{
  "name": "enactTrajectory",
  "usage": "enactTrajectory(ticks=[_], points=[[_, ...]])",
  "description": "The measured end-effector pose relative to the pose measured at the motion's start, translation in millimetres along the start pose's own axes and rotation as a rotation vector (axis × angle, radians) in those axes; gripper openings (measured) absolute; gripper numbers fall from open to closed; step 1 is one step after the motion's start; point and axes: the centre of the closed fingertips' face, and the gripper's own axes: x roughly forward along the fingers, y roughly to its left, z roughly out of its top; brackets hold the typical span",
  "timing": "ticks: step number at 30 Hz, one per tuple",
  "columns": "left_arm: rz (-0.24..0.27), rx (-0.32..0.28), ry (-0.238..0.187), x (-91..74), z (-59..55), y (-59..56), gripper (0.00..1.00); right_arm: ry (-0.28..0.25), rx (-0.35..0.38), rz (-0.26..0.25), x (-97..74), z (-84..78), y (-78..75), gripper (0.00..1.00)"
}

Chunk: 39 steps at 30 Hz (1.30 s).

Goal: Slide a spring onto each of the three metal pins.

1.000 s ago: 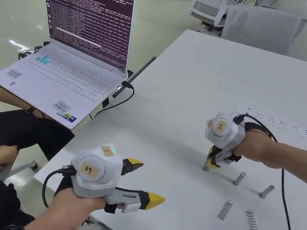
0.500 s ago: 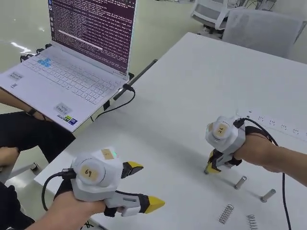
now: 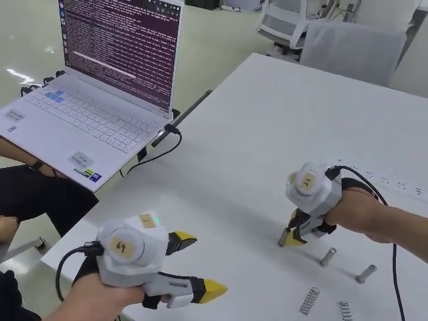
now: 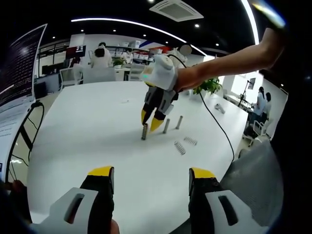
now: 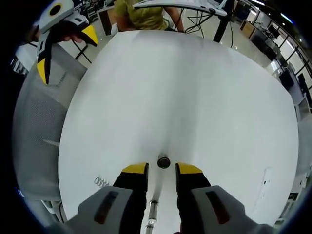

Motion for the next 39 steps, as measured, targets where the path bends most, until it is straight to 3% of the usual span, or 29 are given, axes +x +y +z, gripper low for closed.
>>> enactTrajectory(ticks=[13, 30, 33, 39], points=[[-0.011, 0.01, 0.0, 3.9, 4.8, -0.8, 0.57, -0.062, 0.048, -0.057, -23.5, 3.2, -1.1, 0.25], [-0.027, 0.022, -0.006, 11.4, 13.3, -3.8, 0.57, -0.342, 0.292, -0.167, -73.8, 7.7, -7.3, 0.34], [-0.029, 0.021, -0.009, 12.1, 14.2, -3.0, 0.57, -0.415, 0.35, -0.186, -86.0, 10.3, -8.8, 0.36], [-0.032, 0.023, -0.009, 12.2, 16.0, -0.6, 0.57, -0.453, 0.395, -0.214, -97.0, 3.9, -7.0, 0.38]])
